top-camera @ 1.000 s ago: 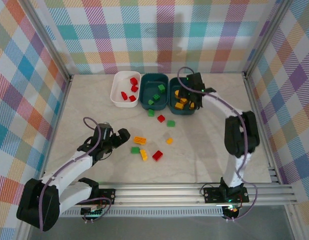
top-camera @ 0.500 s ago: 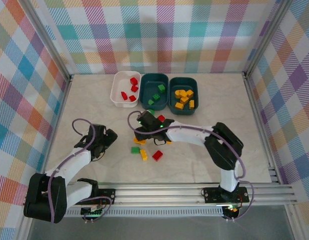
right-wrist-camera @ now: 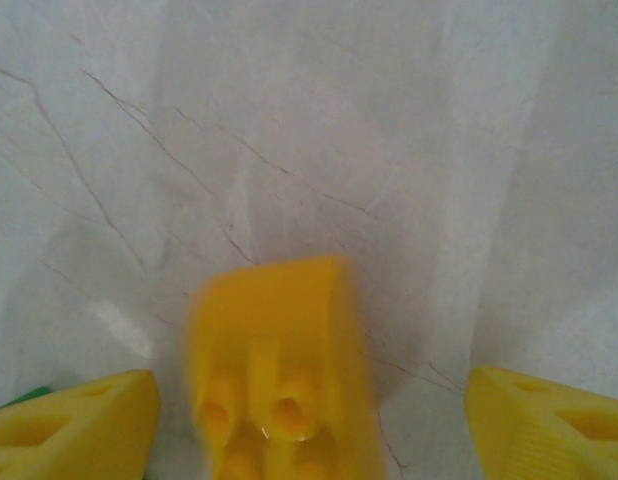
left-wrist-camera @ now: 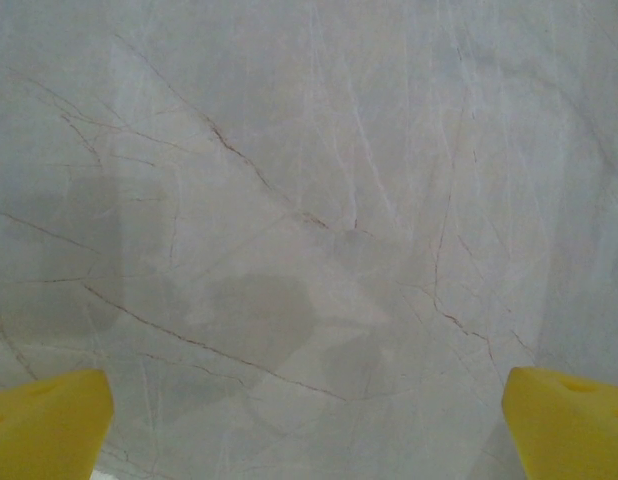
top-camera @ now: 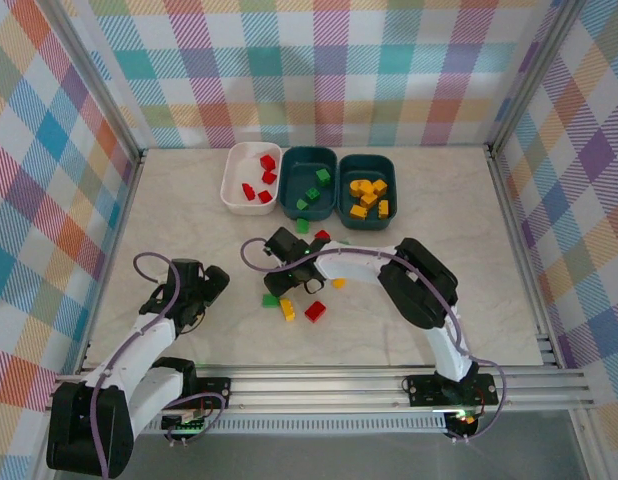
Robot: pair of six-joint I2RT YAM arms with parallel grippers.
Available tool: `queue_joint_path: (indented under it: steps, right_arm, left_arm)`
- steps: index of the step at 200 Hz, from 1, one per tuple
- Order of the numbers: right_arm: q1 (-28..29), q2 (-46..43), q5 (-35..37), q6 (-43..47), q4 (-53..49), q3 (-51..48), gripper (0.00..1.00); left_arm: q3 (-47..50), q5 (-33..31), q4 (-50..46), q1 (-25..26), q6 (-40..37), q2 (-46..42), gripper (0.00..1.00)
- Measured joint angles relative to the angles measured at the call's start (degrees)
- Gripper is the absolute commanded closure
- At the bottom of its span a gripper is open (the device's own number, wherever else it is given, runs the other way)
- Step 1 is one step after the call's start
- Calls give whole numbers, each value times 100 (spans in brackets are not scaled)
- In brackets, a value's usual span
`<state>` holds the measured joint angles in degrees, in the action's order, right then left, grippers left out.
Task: Sort the legos into containers by color
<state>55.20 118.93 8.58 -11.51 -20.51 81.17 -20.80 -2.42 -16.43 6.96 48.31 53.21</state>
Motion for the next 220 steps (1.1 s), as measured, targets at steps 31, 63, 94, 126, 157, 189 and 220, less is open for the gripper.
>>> queue_joint_path:
  steps: [31,63,94,126,157,189,220]
  right_arm:
    - [-52,76,26,2,13,144,27]
    - [-164,103,-31,-50,20,146,41]
    - [-186,57,37,-131,122,24,57]
    - [-201,-127,236,-232,286,-269,61]
    - [-402,-533,334,-306,219,-413,62]
    - [-1436,-1021,332,-420,238,-214,62]
    - [-2859,-916,358,-713,271,345,62]
  left_arm:
    - [0,44,-2,0,13,-11,0]
    - [2,44,-4,0,13,-37,0]
    - [22,44,0,0,13,-114,0]
    - [87,96,0,0,15,-122,0]
    - [87,398,127,2,2,-120,1]
    - [66,599,424,411,-120,-39,7]
    - [-378,577,380,1241,-435,669,16]
